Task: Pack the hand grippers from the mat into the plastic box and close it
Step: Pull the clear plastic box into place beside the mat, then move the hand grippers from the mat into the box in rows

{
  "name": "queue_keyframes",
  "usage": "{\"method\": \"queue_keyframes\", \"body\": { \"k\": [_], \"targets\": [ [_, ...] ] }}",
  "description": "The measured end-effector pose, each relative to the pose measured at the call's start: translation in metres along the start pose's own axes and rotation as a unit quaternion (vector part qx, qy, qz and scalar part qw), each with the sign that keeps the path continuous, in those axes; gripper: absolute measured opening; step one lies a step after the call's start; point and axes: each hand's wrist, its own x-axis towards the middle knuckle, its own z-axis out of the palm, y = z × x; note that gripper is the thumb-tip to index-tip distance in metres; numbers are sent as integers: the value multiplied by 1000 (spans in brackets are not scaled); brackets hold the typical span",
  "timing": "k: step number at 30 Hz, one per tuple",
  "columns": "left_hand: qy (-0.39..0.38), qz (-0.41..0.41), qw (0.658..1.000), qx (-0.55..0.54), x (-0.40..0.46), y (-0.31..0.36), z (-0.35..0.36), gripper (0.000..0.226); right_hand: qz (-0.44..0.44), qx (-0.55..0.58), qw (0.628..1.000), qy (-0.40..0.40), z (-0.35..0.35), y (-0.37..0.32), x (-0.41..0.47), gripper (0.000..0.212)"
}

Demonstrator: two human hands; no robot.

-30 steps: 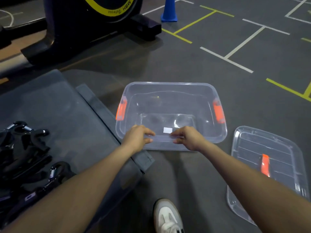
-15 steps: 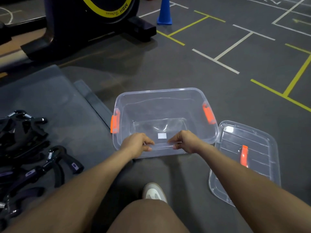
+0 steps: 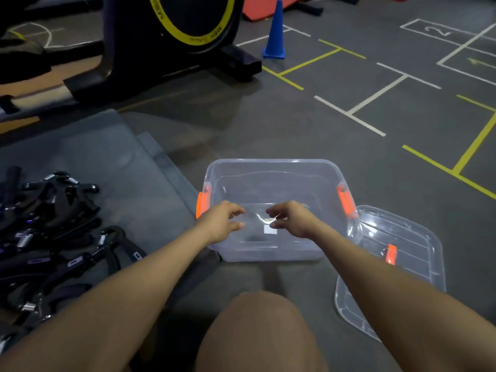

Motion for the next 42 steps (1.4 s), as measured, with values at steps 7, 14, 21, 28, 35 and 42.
{"method": "queue_keyframes", "body": {
  "k": [7,14,21,28,35,42],
  "targets": [
    [101,-79,992,-24,-49,-54,-73,46,-88,0,996,1,8,-108,32,43],
    [182,-168,968,-42,-108,-121,-127,47,-161,-24,985,-66,61,-209,68,49],
    [230,-245,939,-71,-163,-190,-127,47,-199,-71,970,-123,125,-274,97,49],
    [257,-272,922,-96,-179,-226,-99,45,-152,-74,974,-149,179,-275,103,50],
    [261,-259,928,-53,-165,-242,-70,46,-70,50,989,-124,219,-233,99,66],
    [239,-273,932,-25,-166,-251,-60,46,-79,1,994,-73,247,-216,93,40]
  ]
}}
